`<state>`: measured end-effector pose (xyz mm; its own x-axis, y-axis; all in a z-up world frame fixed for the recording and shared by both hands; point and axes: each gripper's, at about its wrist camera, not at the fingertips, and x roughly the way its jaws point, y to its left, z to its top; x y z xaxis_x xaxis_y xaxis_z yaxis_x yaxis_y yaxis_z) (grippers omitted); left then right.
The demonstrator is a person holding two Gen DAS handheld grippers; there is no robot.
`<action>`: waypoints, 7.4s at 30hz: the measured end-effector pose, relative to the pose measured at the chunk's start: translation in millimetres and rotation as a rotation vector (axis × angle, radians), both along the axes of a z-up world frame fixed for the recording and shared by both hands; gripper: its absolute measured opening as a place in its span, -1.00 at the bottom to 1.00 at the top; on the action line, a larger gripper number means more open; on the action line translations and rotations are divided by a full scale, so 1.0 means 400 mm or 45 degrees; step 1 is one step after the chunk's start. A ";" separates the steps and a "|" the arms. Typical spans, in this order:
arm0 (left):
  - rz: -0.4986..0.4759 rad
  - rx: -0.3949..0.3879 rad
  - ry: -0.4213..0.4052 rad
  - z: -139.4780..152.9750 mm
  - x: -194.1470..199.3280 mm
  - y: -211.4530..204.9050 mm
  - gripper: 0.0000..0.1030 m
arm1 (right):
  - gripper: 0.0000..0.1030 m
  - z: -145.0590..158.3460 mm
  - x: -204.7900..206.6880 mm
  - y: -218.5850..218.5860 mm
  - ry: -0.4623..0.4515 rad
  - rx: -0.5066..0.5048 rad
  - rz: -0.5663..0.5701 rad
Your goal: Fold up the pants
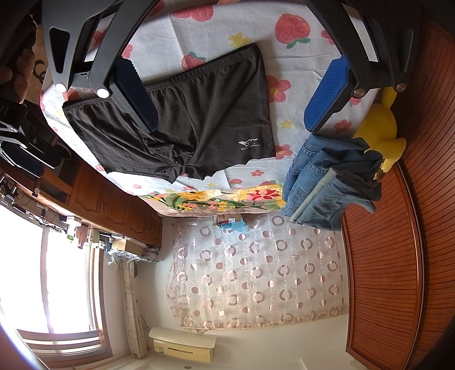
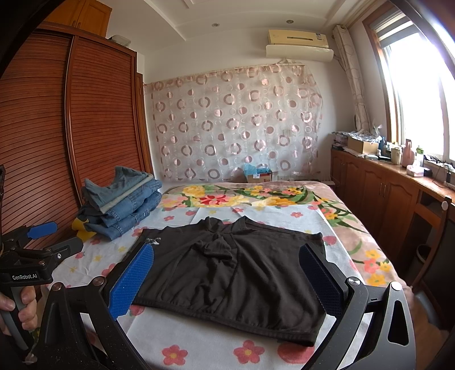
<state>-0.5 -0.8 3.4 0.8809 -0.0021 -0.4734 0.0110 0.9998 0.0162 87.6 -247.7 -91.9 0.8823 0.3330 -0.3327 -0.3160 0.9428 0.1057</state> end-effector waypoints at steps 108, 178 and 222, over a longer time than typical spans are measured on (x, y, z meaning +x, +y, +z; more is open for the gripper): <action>-0.233 -0.059 0.434 -0.222 0.206 0.021 0.99 | -0.37 0.165 0.144 -0.097 0.476 -0.231 0.029; -0.164 -0.142 0.404 -0.267 0.059 0.125 -0.57 | -0.09 0.166 -0.240 -0.123 0.386 -0.105 0.110; -0.137 -0.025 0.460 -0.262 0.100 0.089 -0.86 | 0.04 0.111 -0.218 -0.127 0.432 -0.037 0.126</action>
<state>39.3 34.9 -101.6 0.6513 -0.0977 -0.7525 0.1179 0.9927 -0.0269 0.5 -298.5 -47.4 0.6839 0.3974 -0.6119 -0.3573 0.9136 0.1941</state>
